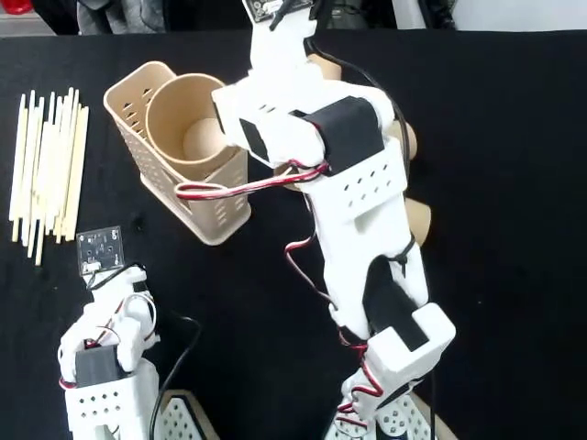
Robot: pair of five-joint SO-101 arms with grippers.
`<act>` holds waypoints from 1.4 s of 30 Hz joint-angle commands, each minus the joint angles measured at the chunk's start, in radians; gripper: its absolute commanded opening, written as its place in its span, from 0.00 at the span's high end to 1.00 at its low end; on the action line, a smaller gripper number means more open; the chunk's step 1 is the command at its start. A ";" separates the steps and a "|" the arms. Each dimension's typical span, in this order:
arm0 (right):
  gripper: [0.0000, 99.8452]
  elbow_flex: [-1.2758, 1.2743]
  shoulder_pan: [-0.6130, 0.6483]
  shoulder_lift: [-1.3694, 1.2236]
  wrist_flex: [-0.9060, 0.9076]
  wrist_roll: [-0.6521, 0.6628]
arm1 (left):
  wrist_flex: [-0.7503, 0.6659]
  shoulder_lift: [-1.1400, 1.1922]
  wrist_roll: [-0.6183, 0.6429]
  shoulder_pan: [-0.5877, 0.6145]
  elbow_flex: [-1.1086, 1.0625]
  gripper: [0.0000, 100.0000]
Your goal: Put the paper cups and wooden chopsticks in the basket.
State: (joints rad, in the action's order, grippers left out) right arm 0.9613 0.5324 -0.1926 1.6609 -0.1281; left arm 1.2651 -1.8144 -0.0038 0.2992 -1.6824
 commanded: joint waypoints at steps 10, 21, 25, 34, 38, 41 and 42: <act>0.73 0.085 0.055 -0.162 0.048 0.026 | 0.005 -0.002 0.008 -0.010 -0.016 0.97; 0.76 0.153 0.018 0.001 0.106 0.361 | 0.005 -0.002 0.008 -0.010 -0.016 0.97; 0.76 -0.071 -0.018 0.182 0.106 0.480 | 0.005 -0.002 0.008 -0.010 -0.016 0.97; 0.76 -0.685 -0.258 0.484 0.091 0.601 | 0.005 -0.002 0.008 -0.010 -0.016 0.97; 0.76 -0.862 -0.374 0.443 -0.002 0.601 | 0.005 -0.002 0.008 -0.010 -0.016 0.97; 0.76 -0.929 -0.413 0.384 -0.063 0.601 | 0.005 -0.002 0.008 -0.010 -0.016 0.97; 0.76 -0.938 -0.420 0.360 -0.078 0.601 | 0.005 -0.002 0.008 -0.010 -0.016 0.97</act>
State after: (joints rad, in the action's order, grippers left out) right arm 0.0514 0.1534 0.2002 1.6379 0.4657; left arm 1.2651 -1.8144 -0.0038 0.2992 -1.6824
